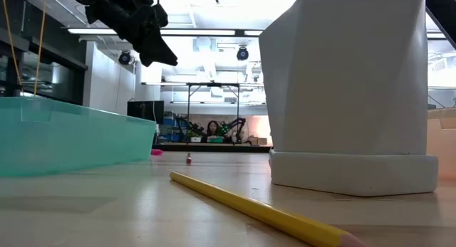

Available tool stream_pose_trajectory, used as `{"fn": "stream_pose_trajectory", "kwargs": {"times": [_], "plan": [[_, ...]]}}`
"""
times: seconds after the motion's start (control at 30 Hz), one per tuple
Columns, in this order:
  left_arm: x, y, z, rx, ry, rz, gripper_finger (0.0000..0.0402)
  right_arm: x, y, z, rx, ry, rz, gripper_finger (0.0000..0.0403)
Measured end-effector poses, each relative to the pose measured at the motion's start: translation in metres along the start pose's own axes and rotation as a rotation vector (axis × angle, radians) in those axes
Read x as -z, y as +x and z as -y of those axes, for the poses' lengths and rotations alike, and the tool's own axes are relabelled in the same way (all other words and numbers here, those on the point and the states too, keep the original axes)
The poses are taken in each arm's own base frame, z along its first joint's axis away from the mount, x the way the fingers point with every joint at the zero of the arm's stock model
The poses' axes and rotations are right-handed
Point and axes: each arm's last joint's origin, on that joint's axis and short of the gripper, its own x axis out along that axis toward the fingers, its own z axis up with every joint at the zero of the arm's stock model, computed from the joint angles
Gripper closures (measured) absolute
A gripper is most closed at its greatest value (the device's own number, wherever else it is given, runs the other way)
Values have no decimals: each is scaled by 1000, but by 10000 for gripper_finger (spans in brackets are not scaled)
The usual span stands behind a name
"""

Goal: Sort pens & pencils
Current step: Put the red pencil into the orange bin

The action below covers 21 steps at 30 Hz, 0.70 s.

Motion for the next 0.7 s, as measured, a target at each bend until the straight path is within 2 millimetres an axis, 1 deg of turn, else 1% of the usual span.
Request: {"fn": "stream_pose_trajectory", "kwargs": {"times": [0.3,0.43,0.5,0.7], "plan": [[0,0,0,0,0,0,305,0,0,0,-22,17,7,392],[0,0,0,0,0,0,305,-4,-4,0,-47,41,12,392],[0,0,0,0,0,0,305,-8,-8,-1,-50,40,27,392],[0,0,0,6,0,1,305,-27,-30,-6,-51,31,104,392]]}}
